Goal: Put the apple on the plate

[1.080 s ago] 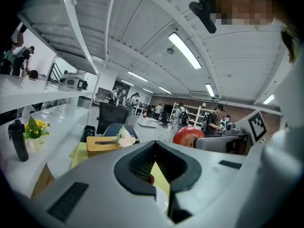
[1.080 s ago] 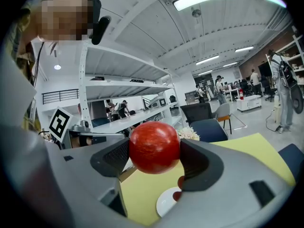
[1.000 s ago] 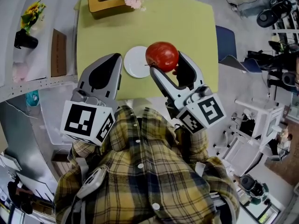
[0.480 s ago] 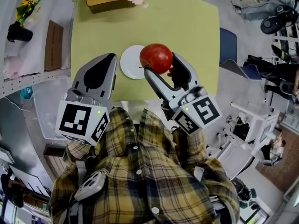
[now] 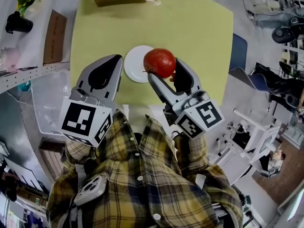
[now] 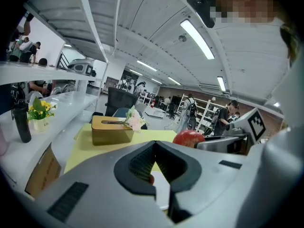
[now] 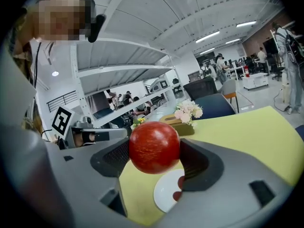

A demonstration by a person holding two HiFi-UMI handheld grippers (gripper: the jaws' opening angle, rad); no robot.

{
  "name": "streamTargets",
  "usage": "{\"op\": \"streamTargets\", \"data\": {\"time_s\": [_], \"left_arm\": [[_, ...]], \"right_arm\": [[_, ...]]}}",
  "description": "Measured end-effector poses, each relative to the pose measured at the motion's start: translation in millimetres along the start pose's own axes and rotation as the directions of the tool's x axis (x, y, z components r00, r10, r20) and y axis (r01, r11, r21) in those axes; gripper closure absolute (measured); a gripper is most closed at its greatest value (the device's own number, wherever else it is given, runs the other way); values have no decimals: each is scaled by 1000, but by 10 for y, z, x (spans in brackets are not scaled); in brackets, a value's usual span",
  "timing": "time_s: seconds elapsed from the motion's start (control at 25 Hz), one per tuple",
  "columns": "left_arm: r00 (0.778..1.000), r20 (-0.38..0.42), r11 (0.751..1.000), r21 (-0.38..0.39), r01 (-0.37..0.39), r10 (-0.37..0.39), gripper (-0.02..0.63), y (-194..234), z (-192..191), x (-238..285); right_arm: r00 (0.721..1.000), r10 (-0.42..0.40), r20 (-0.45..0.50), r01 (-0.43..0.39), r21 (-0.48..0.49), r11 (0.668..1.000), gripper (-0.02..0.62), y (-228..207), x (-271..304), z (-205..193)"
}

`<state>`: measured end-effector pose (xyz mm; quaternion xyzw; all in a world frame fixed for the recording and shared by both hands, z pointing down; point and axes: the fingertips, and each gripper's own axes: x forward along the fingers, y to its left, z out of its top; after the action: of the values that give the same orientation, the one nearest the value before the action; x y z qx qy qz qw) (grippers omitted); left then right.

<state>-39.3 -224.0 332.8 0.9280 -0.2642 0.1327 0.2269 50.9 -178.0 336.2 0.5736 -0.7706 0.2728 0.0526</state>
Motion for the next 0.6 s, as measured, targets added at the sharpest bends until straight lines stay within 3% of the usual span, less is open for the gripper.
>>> {"op": "streamTargets", "data": {"time_s": [0.44, 0.6], "left_arm": [[999, -44, 999, -35, -20, 18, 600, 221, -375, 221], [998, -61, 999, -33, -29, 26, 600, 226, -489, 234]], "right_arm": [[998, 14, -64, -12, 42, 999, 267, -220, 367, -399], [994, -10, -111, 12, 17, 1000, 267, -284, 417, -615]]}}
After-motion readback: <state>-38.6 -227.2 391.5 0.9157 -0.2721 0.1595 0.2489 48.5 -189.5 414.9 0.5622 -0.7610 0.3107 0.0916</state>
